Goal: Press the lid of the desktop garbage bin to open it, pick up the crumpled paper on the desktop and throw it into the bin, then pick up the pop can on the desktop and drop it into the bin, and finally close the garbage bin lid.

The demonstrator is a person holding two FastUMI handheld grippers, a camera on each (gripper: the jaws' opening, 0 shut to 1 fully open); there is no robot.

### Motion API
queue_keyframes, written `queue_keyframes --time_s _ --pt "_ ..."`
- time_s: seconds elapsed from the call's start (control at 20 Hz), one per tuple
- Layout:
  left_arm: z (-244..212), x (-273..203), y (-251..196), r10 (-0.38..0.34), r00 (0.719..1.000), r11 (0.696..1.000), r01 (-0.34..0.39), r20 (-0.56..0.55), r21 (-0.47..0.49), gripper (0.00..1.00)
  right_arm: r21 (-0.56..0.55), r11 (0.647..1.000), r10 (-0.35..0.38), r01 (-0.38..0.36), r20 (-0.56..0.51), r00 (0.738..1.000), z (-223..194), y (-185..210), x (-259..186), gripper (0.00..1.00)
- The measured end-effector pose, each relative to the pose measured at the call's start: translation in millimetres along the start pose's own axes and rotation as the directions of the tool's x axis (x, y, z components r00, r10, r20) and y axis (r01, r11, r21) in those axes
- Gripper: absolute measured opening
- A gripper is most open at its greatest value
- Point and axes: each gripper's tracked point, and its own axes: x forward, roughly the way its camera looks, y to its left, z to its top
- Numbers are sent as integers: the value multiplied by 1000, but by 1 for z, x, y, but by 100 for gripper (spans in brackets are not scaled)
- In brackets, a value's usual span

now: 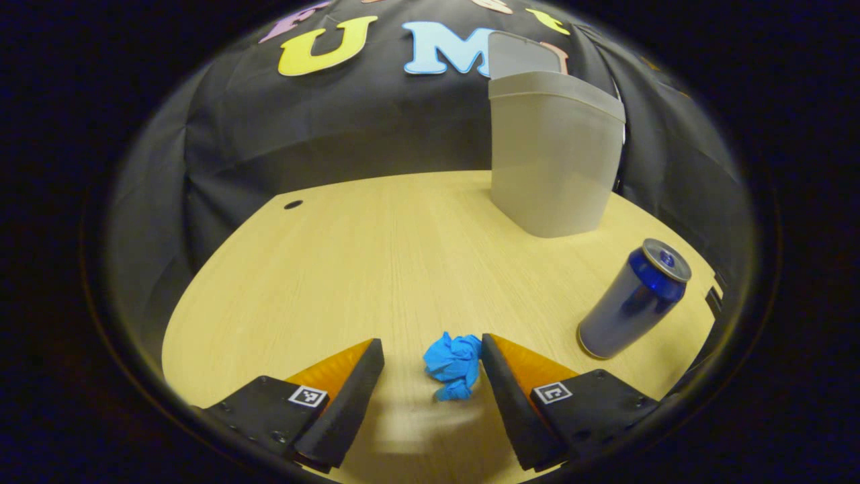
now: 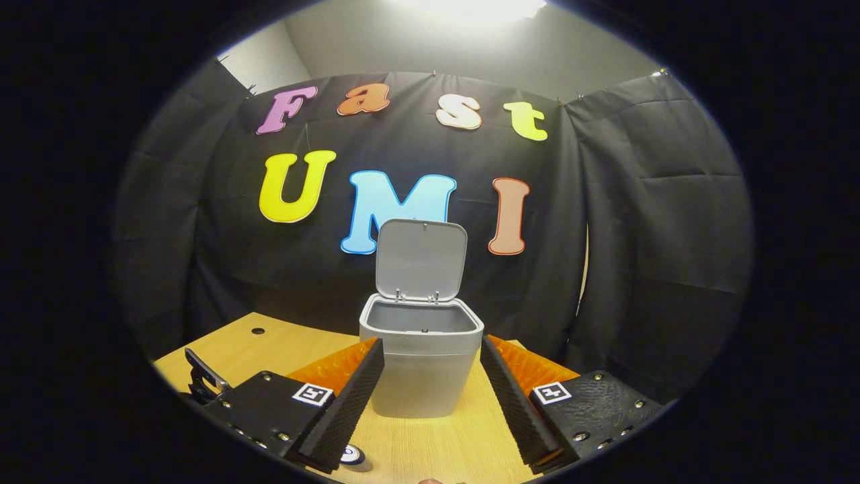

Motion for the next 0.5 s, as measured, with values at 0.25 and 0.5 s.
queue_keyframes --time_s 0.25,0.5 --pt "-14 9 -8 10 999 1000 -11 -45 -9 89 5 1000 5 -5 -32 999 -13 -10 5 93" --pt "-15 11 -12 25 1000 1000 -25 -19 2 66 11 1000 14 -14 -38 999 -18 -18 12 93"
